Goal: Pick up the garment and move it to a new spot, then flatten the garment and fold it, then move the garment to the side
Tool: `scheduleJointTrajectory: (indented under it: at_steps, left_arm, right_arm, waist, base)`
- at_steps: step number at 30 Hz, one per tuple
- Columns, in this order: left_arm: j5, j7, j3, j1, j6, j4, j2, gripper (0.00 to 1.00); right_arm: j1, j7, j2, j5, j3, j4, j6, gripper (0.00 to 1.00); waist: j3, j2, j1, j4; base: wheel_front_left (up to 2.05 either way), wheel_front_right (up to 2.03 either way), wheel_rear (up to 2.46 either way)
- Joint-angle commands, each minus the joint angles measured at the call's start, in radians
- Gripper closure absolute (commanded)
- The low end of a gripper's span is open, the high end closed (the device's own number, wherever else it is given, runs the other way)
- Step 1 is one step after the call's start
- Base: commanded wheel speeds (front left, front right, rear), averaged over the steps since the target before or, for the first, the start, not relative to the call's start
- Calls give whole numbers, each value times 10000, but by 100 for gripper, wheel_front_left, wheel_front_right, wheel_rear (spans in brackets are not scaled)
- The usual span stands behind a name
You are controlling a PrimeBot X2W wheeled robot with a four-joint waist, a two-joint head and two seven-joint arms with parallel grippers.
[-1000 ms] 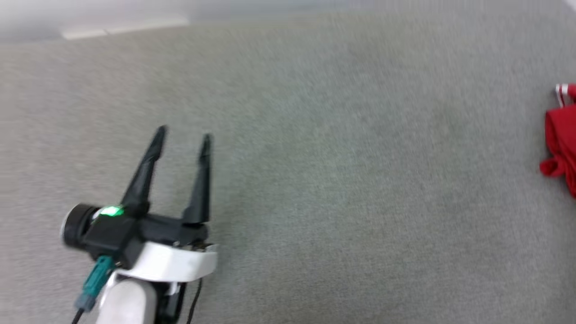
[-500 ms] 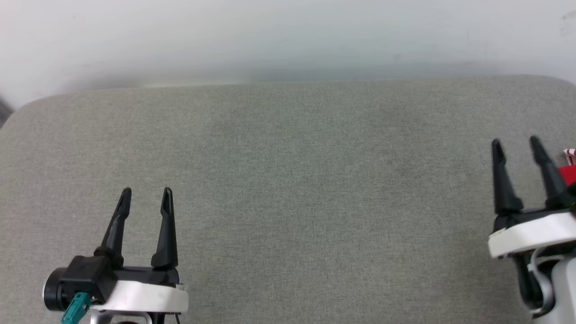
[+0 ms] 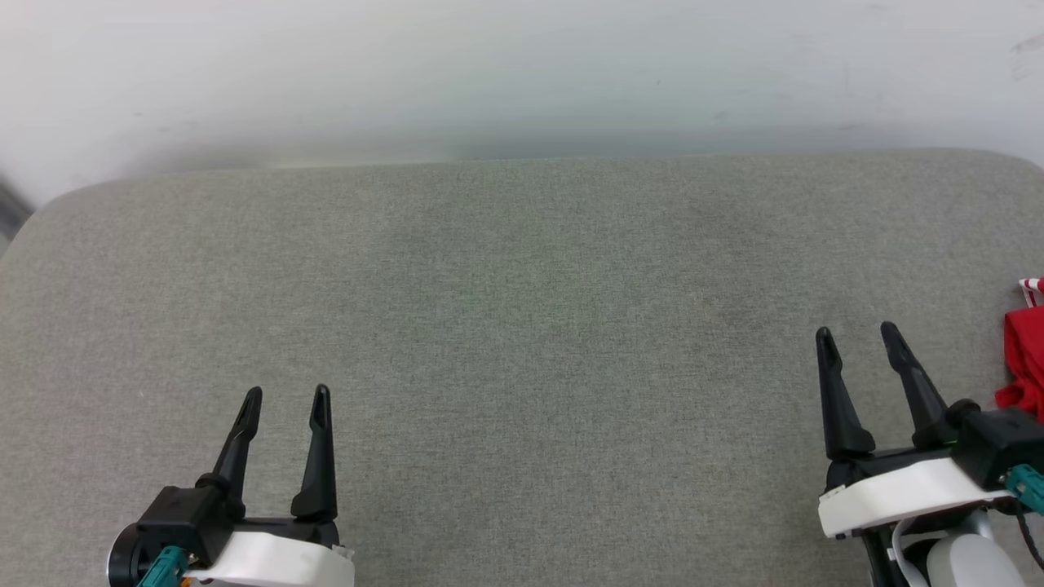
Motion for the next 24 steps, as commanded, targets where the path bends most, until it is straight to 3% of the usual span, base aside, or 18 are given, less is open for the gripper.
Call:
scheduleJointTrajectory:
  at_steps: [1,24]
  left_arm:
    - [126,-22,43,-27,-20,28,1,0]
    - [432,-22,127,-47,-22,-305,-87,0]
  right_arm:
    - [131,-59,106,-13,0,-26,-5,0]
    - [185,-85,394,-192,-37,-144,-5,0]
  waist:
    - [-20,0,2,9]
    - [81,0,2,-23]
  base:
    - [0,0,0]
    - [0,0,0]
